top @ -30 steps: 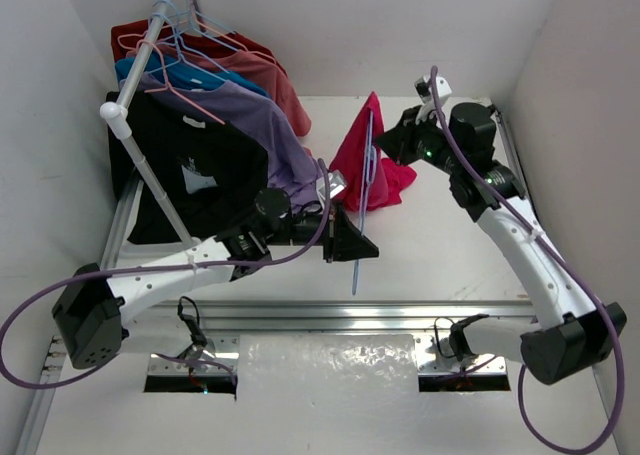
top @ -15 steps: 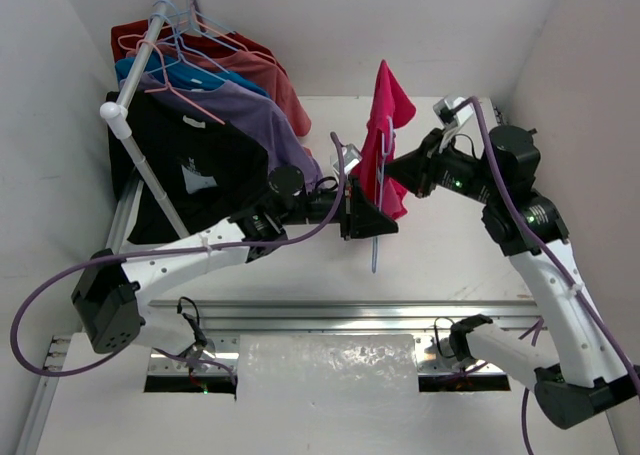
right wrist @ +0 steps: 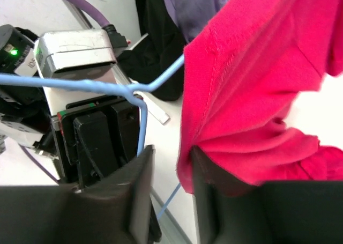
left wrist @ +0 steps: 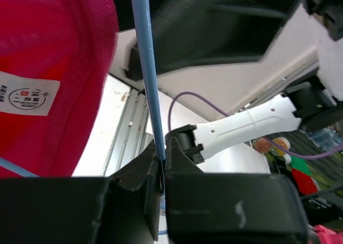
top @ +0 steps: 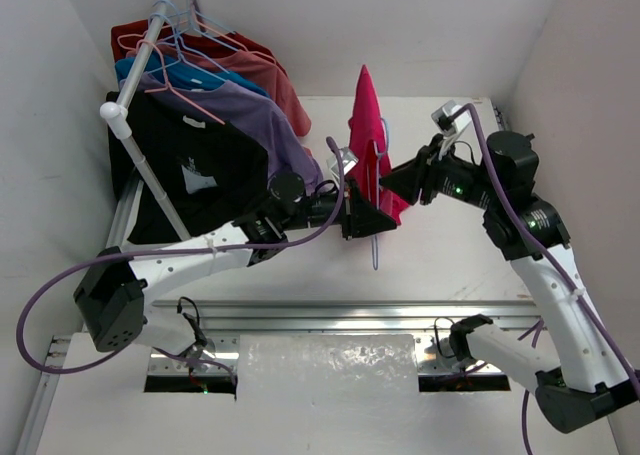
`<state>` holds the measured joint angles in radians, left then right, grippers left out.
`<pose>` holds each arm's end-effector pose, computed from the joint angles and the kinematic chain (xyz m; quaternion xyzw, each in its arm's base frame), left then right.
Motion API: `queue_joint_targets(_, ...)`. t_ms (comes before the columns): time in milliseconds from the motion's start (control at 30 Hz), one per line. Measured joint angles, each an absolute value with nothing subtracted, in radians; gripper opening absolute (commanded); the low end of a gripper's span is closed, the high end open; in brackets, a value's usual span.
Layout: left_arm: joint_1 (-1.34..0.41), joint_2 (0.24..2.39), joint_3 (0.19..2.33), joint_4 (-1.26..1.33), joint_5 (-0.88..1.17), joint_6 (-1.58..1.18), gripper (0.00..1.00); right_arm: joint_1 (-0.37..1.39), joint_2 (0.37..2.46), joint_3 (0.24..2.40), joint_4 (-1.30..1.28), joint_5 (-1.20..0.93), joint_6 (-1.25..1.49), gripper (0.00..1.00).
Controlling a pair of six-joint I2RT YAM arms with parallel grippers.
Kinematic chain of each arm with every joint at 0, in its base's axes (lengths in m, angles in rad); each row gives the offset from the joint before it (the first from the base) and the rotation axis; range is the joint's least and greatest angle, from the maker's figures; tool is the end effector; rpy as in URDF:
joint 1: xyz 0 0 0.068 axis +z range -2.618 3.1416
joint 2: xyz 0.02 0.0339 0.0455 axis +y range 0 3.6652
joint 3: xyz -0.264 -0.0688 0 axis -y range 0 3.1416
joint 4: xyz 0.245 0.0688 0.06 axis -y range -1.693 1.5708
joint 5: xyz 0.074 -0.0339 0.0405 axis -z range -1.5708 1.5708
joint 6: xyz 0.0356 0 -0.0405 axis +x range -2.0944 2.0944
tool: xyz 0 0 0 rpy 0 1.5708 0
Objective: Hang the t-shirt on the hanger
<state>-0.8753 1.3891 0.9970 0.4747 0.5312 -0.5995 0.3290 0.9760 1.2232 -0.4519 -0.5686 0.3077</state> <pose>0.1950 -0.2618 0.3436 0.2811 0.6208 -0.6089 0.4059 0.1800 0.0817 0.4291 -0.1850 0.7426 0.3963 0.5073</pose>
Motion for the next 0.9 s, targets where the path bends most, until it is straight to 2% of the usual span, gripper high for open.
queue_joint_targets(200,-0.875,1.389,0.987,0.464,0.460,-0.559,0.00,0.329,0.935,1.169,-0.445,-0.501,0.308,0.54)
queue_joint_targets(300,-0.875,1.386,0.984,0.458,0.415,-0.534,0.00,0.330,0.880,1.118,-0.435,-0.448,0.308,0.54)
queue_joint_targets(367,-0.875,1.382,0.981,0.445,0.393,-0.518,0.00,0.330,0.846,1.086,-0.427,-0.439,0.308,0.58)
queue_joint_targets(400,-0.874,1.380,0.981,0.437,0.384,-0.509,0.00,0.330,0.831,1.072,-0.421,-0.439,0.308,0.64)
queue_joint_targets(433,-0.873,1.378,0.981,0.429,0.374,-0.501,0.00,0.330,0.822,1.062,-0.414,-0.442,0.308,0.75)
queue_joint_targets(500,-0.873,1.375,0.981,0.416,0.361,-0.487,0.00,0.330,0.804,1.032,-0.369,-0.452,0.310,0.77)
queue_joint_targets(567,-0.872,1.374,0.981,0.406,0.351,-0.473,0.00,0.330,0.784,0.991,-0.317,-0.482,0.314,0.84)
queue_joint_targets(700,-0.872,1.374,0.981,0.393,0.336,-0.456,0.00,0.330,0.755,0.931,-0.218,-0.534,0.326,0.84)
queue_joint_targets(900,-0.902,1.375,0.997,0.336,0.292,-0.419,0.00,0.330,0.799,0.925,-0.065,-0.532,0.364,0.75)
